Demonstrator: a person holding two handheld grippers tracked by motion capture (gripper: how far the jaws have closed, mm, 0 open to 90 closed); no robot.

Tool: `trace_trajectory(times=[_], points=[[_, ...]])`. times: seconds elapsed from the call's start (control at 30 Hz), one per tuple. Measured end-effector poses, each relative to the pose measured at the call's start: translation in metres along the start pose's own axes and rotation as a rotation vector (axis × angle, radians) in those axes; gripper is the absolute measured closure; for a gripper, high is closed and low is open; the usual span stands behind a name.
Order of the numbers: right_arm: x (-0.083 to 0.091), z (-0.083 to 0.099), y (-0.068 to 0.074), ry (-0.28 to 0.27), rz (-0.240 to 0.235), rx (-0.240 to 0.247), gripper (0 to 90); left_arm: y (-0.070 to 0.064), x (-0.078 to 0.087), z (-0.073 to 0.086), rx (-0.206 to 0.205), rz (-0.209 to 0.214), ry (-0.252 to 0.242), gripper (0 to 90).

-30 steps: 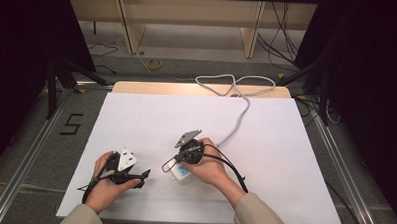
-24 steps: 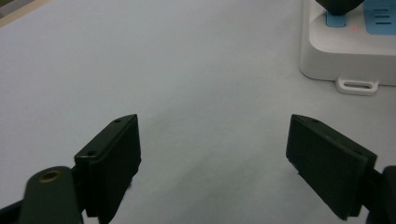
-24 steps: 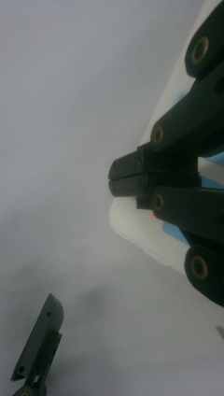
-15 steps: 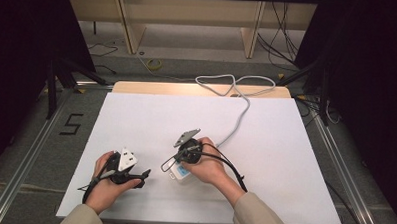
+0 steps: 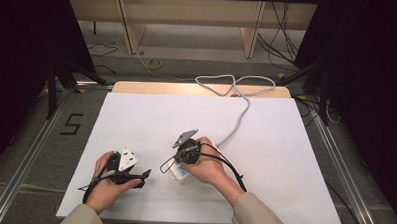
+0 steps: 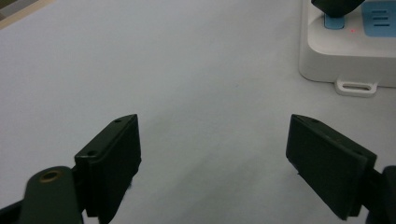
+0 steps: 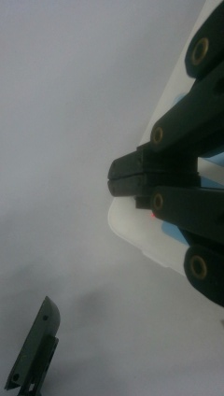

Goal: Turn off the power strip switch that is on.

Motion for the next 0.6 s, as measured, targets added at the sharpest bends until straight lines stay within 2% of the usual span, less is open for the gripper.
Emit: trace_trajectory(times=[0.6], points=[[-0.0003, 0.0009, 0.0001, 0.000, 0.008, -0.014, 90.0, -0.0005, -0.0007, 0.0003, -0.001, 0.002, 0.002, 17.9]])
Point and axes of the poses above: each handheld gripper's, and its own axes: x roughly backward along the jaws, z roughly out of its underside, y roughly to its left, the point moved 10 cm from there along -x, roughly forward along the jaws, and after that the axes turned 13 degrees about -x, right-handed, at the moved point
